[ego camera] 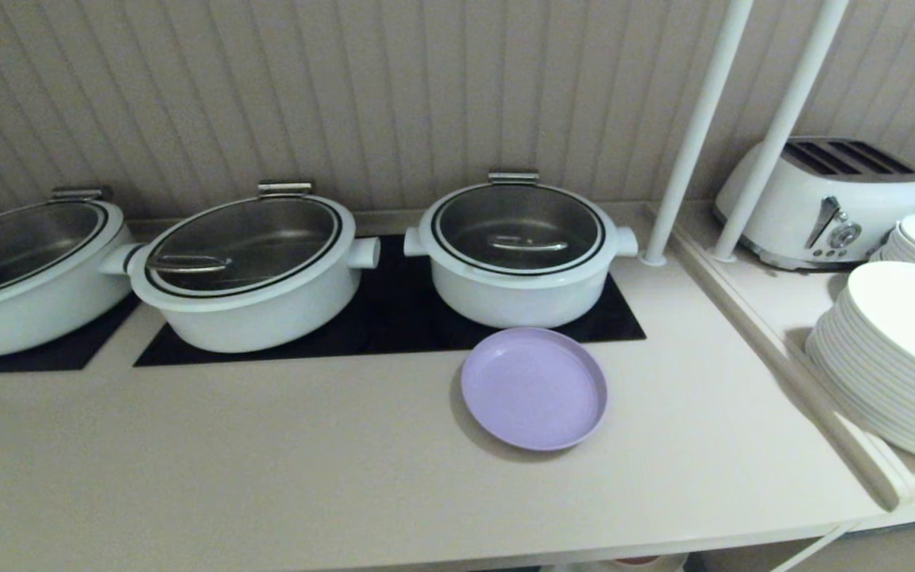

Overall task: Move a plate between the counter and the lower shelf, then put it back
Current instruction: Pick up the plate

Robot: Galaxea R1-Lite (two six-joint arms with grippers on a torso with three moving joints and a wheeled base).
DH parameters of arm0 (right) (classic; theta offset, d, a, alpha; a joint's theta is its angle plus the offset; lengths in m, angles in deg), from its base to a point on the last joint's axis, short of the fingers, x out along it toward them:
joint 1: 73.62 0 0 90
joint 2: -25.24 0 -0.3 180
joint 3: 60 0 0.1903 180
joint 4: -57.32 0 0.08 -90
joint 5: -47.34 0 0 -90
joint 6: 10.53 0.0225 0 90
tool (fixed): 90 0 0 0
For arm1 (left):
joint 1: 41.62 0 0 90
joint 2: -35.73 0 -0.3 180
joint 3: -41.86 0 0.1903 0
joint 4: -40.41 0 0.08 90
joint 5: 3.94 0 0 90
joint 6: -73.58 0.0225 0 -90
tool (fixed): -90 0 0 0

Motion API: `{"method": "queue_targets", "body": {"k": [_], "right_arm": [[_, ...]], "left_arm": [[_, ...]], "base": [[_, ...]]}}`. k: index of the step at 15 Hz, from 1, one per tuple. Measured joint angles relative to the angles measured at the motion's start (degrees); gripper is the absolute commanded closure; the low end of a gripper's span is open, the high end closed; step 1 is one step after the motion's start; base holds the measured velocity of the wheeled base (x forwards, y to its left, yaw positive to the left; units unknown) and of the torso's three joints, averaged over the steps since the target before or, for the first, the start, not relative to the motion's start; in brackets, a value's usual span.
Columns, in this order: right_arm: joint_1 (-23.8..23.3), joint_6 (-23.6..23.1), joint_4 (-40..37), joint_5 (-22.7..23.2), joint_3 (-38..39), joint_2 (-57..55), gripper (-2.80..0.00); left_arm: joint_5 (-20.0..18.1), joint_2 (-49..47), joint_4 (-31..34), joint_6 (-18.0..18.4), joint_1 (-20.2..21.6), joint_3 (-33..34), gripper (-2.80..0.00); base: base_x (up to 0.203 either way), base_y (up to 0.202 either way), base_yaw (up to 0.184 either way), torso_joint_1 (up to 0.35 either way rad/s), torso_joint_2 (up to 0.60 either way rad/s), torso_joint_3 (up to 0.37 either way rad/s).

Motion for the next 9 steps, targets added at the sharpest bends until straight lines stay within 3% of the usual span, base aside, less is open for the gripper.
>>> {"method": "queue_targets", "body": {"k": [6,9], "right_arm": [[0.0,-0.1,0.2,0.0,-0.9,0.0,0.0],[0.0,-0.1,-3.8,0.4,-6.9,-0.1,0.0]], "left_arm": [[0.0,0.0,0.0,0.0,0.0,0.0,0.0],[0.0,0.0,0.0,0.0,0.0,0.0,0.0]], "base": [[0.0,0.0,0.0,0.0,0.0,0.0],[0.0,0.0,0.0,0.0,0.0,0.0]]}}
